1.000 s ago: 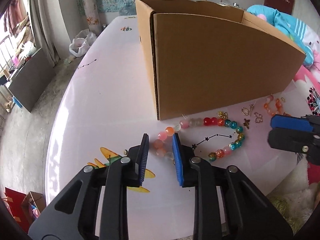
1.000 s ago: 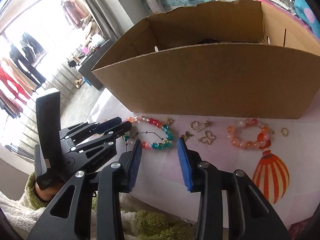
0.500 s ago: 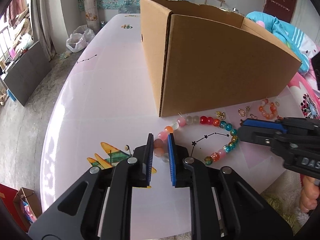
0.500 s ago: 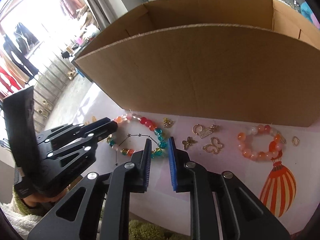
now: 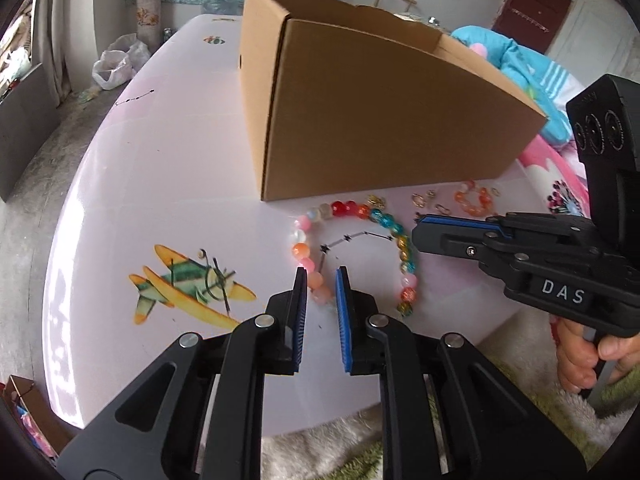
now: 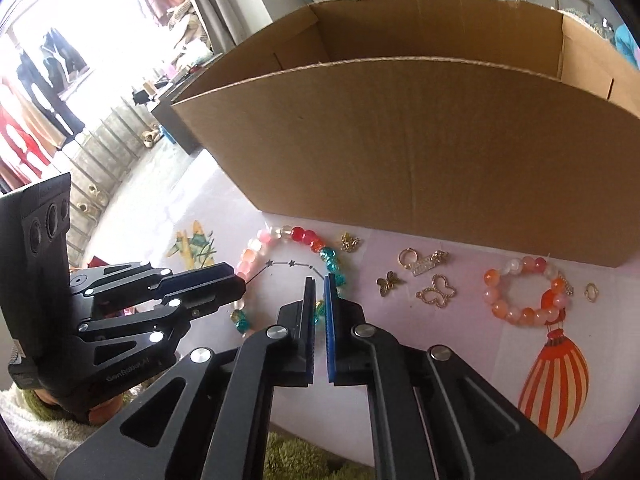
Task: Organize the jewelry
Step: 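Lower the left gripper onto the multicolour beaded bracelet and close it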
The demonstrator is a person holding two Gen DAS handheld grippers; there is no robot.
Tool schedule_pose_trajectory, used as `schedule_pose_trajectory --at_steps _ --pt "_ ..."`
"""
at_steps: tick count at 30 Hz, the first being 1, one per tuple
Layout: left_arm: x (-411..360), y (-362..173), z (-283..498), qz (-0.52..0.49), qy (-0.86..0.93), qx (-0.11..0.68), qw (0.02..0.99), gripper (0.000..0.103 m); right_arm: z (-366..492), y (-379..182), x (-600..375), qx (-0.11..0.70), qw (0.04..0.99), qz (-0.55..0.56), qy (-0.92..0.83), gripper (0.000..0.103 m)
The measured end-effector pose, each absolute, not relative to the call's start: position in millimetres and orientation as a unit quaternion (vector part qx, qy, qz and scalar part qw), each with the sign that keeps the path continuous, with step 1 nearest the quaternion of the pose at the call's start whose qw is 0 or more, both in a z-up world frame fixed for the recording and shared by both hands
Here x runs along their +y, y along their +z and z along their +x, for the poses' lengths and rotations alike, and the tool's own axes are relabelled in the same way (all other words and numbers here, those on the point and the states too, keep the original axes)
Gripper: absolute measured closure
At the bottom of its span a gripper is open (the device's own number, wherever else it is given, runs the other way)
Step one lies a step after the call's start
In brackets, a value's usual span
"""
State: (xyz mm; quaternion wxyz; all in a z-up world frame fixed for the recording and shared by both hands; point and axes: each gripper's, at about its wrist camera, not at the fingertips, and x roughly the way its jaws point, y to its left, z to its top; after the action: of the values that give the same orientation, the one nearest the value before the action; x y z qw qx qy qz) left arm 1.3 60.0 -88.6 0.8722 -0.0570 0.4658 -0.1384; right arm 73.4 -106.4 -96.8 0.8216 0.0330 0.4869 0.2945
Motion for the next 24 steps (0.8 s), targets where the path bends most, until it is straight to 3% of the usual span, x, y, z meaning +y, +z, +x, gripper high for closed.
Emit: schedule_pose_trajectory --at_steps 3,11,16,24 --pt "58.4 -88.5 -2.3 -0.049 -0.13 0.47 0.872 0.074 70.4 -97.8 -105.4 0.489 0.823 0.026 0.289 0.098" --pt "60.7 -86.4 6.0 -0.045 -0.108 0.466 0.877 0.073 70.4 -100.4 -113.5 0.491 0.822 0.039 0.287 0.096" --pt "56.7 -88.5 16.3 -0.036 -0.106 0.471 0.875 0.073 72.4 -104.3 -120.6 0.493 0.82 0.053 0.285 0.076" --pt "46.0 -92.7 18.2 0.018 -0.083 0.463 0.882 0.073 75.6 -102.3 -109.8 0.479 0.83 0.027 0.284 0.076"
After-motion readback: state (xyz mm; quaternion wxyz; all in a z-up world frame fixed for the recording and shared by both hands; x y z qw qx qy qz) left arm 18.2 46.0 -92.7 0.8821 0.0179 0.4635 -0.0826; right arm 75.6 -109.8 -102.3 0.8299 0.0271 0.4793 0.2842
